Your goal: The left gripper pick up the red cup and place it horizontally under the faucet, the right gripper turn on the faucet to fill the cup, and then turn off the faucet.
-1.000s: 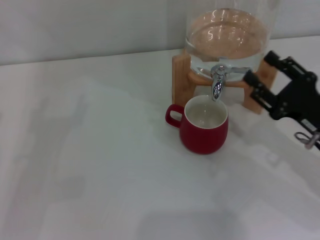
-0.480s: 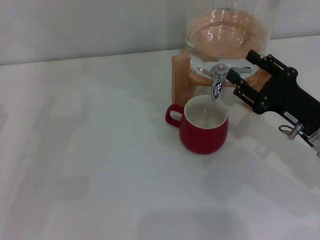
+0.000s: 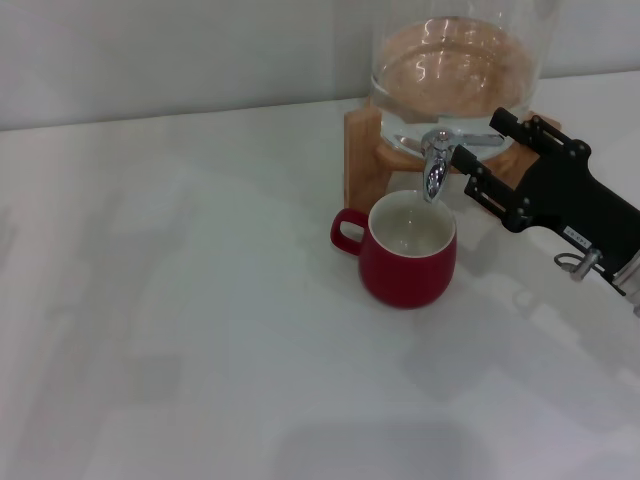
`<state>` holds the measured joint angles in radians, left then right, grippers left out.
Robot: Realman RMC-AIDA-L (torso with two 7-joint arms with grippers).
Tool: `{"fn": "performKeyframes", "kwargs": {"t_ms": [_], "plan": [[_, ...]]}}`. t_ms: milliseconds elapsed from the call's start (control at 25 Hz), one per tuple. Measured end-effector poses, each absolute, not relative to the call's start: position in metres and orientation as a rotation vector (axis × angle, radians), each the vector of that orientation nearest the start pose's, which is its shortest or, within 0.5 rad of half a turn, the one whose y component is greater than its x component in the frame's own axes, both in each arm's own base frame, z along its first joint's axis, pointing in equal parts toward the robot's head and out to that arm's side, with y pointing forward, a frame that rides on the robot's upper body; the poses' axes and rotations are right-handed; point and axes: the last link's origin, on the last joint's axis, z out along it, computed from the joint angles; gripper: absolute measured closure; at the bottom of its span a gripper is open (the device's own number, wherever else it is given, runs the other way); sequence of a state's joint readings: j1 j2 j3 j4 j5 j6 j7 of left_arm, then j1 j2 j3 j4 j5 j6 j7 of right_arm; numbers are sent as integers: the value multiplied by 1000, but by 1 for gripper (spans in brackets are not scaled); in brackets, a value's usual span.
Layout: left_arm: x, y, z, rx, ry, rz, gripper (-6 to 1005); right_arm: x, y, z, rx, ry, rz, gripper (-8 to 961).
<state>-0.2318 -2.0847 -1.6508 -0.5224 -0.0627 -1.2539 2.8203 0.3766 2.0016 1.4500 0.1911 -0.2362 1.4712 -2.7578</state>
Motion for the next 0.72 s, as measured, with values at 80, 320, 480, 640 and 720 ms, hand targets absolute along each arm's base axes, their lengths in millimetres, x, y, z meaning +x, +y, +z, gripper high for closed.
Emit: {"fn": "performKeyframes", "kwargs": {"t_ms": [80, 320, 480, 640, 720], "plan": [[-303, 322, 64, -1375, -344, -996, 166, 296, 303, 3, -1965, 208, 969, 336], [-302, 322, 64, -1374, -342, -1001, 173, 299, 300, 4, -1963, 210, 965, 336], [-301, 322, 65, -1373, -336, -1004, 178, 300, 297, 6, -1972, 203, 967, 336], [-301, 322, 65, -1373, -329, -1004, 187, 300, 295, 5, -1991, 198, 967, 336], [-301, 322, 66, -1374, -328, -1003, 200, 300, 294, 4, -2008, 193, 964, 336]]}}
